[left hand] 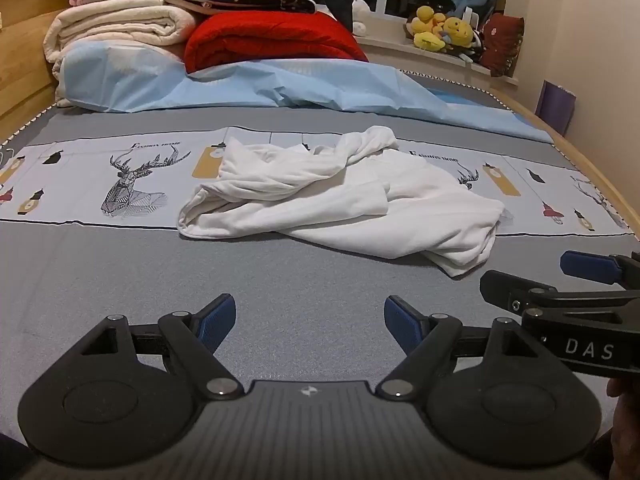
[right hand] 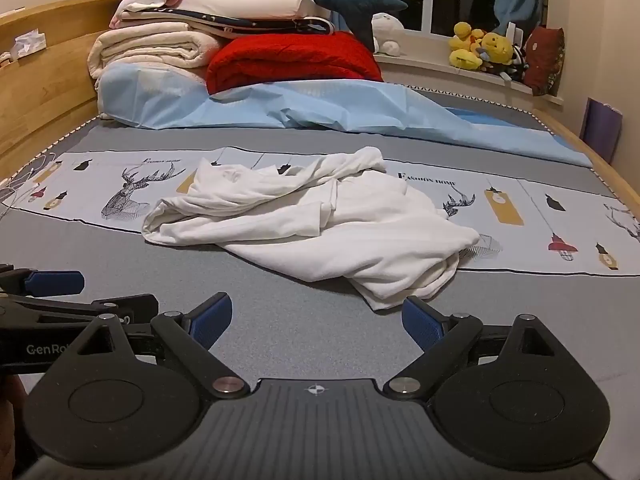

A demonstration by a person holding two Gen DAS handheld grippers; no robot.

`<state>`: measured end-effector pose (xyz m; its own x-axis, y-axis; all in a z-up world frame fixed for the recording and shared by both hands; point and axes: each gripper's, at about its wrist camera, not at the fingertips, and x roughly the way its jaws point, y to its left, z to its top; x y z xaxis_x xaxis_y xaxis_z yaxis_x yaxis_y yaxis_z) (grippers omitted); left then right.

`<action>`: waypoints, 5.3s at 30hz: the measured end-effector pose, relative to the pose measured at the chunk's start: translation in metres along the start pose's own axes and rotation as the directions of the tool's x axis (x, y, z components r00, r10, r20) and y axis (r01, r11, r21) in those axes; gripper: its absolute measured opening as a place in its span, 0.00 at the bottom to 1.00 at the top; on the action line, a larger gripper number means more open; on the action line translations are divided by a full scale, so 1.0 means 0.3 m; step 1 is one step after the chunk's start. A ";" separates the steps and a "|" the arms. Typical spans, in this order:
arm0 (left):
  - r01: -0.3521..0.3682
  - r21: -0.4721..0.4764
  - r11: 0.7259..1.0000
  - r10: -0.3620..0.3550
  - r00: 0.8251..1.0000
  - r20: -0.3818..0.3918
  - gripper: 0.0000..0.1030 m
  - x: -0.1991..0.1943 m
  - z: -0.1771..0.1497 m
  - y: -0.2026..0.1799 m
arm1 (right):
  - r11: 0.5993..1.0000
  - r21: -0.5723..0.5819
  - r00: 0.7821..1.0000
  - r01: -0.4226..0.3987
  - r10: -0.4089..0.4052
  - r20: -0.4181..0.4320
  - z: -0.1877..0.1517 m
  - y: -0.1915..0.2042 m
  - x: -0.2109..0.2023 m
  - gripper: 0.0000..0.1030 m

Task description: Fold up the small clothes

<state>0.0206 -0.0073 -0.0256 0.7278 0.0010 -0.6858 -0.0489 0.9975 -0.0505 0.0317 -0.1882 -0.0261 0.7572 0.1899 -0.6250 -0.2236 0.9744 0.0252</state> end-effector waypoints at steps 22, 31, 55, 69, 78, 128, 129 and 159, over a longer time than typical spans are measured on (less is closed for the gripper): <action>-0.003 -0.002 1.000 0.003 1.000 -0.001 0.83 0.000 0.006 0.007 | 1.000 0.000 1.000 0.001 -0.001 -0.002 0.007 -0.004 -0.001 0.90; -0.009 -0.002 1.000 0.009 1.000 -0.005 0.83 0.000 0.010 0.006 | 1.000 0.007 1.000 -0.004 0.004 -0.001 0.008 -0.008 -0.006 0.90; 0.009 0.024 1.000 -0.011 0.993 0.116 0.81 -0.013 0.007 0.006 | 0.979 0.199 0.999 -0.040 0.038 0.015 0.092 -0.175 0.125 0.33; 0.014 0.061 0.998 -0.019 0.997 0.075 0.79 -0.010 -0.002 0.029 | 0.924 0.343 0.950 0.171 -0.061 -0.308 0.126 -0.360 0.642 0.64; -0.031 0.038 0.999 0.027 0.995 0.100 0.79 -0.045 0.009 0.106 | 0.988 0.157 0.999 0.001 0.007 -0.054 0.216 -0.287 0.508 0.06; 0.301 0.307 0.903 -0.245 0.947 -0.207 0.03 -0.044 0.060 0.636 | 0.930 -0.213 0.896 -0.300 0.198 -0.397 -0.051 -0.419 0.301 0.29; 0.343 0.280 0.897 -0.286 0.931 -0.227 0.03 -0.053 0.044 0.644 | 0.908 -0.247 0.890 -0.338 0.224 -0.396 -0.062 -0.395 0.274 0.18; 0.401 0.059 0.914 -0.343 0.842 -0.417 0.25 0.096 0.099 0.563 | 0.803 -0.180 0.772 -0.568 0.445 -0.453 -0.124 -0.407 0.121 0.00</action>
<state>0.0538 0.1634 -0.0323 0.3444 -0.3702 -0.8627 0.2873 0.9164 -0.2785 0.0636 -0.3047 -0.0809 0.2074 0.5257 -0.8250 -0.7205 0.6525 0.2347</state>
